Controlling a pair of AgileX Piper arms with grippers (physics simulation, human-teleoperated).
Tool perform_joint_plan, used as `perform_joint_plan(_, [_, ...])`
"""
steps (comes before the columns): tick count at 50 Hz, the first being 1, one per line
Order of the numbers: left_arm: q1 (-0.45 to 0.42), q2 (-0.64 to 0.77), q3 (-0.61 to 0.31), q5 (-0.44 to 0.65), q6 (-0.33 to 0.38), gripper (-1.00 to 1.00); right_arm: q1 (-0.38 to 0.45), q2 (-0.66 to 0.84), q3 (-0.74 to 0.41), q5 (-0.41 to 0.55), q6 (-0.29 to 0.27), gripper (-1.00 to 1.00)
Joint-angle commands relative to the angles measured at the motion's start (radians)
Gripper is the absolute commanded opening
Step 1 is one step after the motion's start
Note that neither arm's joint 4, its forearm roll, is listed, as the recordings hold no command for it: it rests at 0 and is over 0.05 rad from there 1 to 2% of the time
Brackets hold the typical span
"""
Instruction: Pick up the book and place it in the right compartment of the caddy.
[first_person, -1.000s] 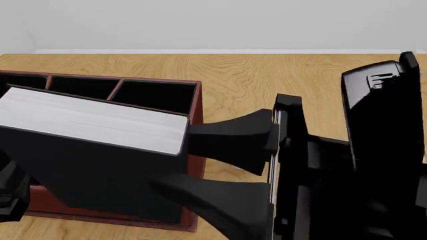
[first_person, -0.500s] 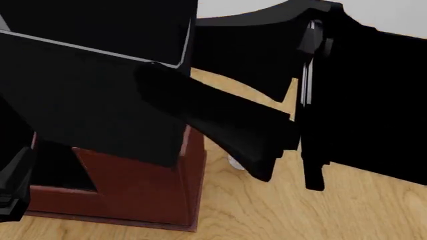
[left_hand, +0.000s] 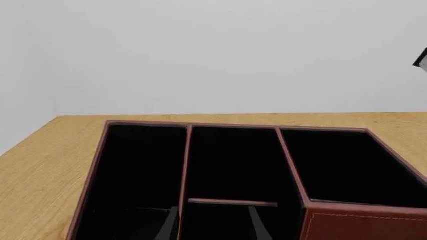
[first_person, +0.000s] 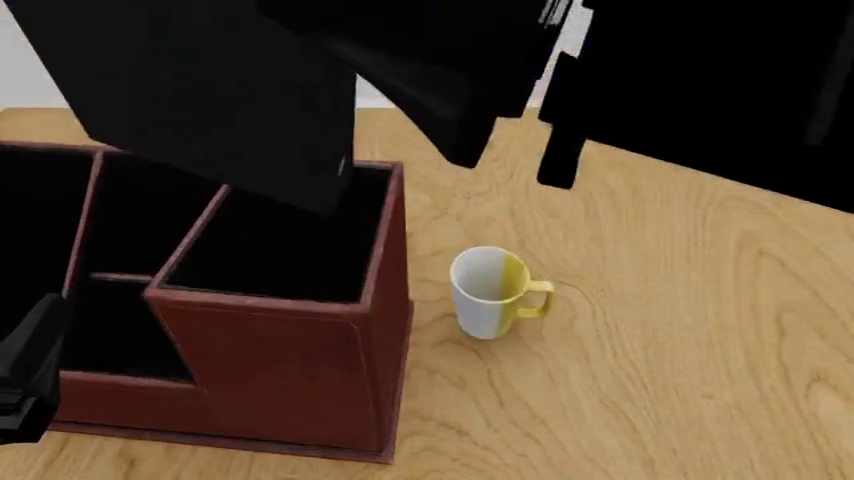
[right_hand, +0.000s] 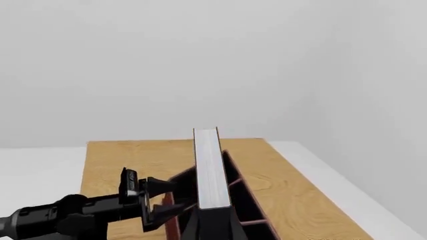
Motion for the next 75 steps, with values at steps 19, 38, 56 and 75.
perform_joint_plan(19, [0.0, 0.0, -0.001, 0.001, 0.0, 1.0, -0.157, 0.108, -0.064, -0.077, 0.074, -1.0])
perform_joint_plan(38, [0.0, 0.0, 0.001, -0.001, 0.0, 1.0, -0.22, 0.139, -0.019, -0.149, 0.102, -1.0])
perform_joint_plan(56, [0.0, 0.0, -0.003, 0.003, 0.0, 1.0, -0.254, 0.176, 0.055, -0.23, 0.149, -1.0])
perform_joint_plan(75, [0.0, 0.0, -0.002, 0.001, 0.0, 1.0, -0.257, 0.205, 0.109, -0.288, 0.205, -1.0])
